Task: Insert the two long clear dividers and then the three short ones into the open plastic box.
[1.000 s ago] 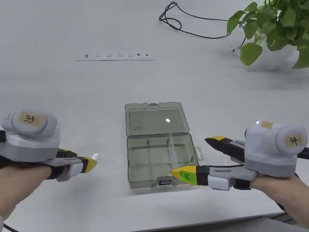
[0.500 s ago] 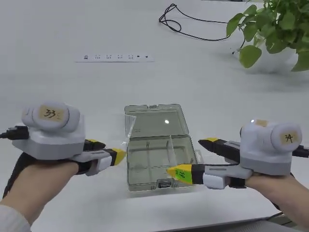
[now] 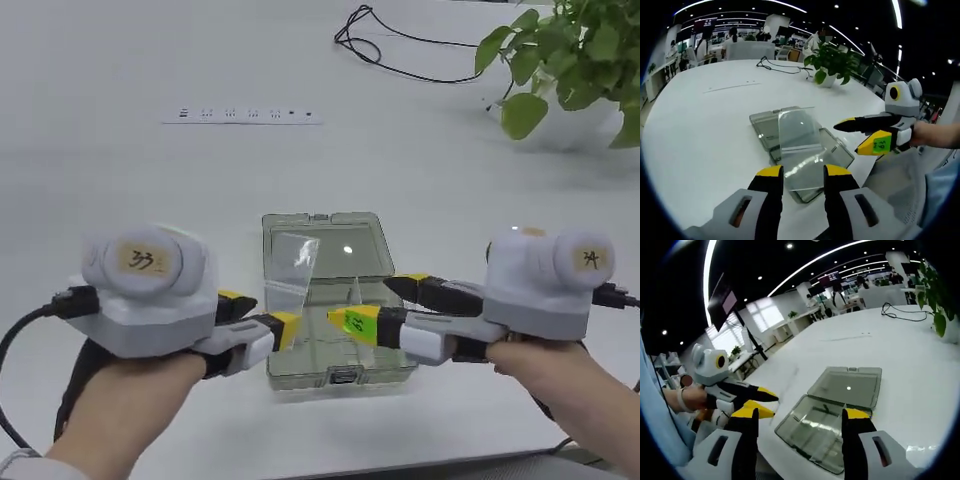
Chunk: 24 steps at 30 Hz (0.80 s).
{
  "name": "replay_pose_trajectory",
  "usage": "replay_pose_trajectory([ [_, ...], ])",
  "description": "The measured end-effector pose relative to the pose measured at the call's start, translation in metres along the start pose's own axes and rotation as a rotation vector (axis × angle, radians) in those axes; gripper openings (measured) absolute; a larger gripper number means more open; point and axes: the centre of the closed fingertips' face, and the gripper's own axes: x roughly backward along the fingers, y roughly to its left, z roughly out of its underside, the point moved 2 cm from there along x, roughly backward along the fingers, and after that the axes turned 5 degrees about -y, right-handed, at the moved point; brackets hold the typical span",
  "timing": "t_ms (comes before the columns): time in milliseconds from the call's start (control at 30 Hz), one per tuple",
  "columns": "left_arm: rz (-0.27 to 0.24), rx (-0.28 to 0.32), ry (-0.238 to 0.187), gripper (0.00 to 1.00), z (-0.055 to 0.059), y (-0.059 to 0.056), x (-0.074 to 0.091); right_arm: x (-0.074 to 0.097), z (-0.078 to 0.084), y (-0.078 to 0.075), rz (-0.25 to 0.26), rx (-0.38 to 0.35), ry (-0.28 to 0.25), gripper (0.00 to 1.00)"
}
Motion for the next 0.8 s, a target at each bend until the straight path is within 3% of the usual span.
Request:
replay_pose_trajectory([
  [100, 0.005, -0.013, -0.006, 0.3, 0.001, -0.005, -0.001, -0.005, -0.008, 0.005, -0.015, -0.043, -0.048, 0.65],
  [333, 0.011, -0.007, -0.027, 0.3, -0.001, -0.011, -0.004, -0.014, -0.014, 0.012, -0.039, -0.154, -0.065, 0.49],
  [567, 0.019, 0.004, -0.038, 0.3, -0.001, -0.016, -0.006, -0.021, -0.012, 0.017, -0.044, -0.21, -0.03, 0.32],
  [800, 0.024, 0.029, -0.06, 0.3, -0.004, -0.018, -0.007, -0.024, -0.01, 0.013, -0.019, -0.28, -0.013, 0.23],
])
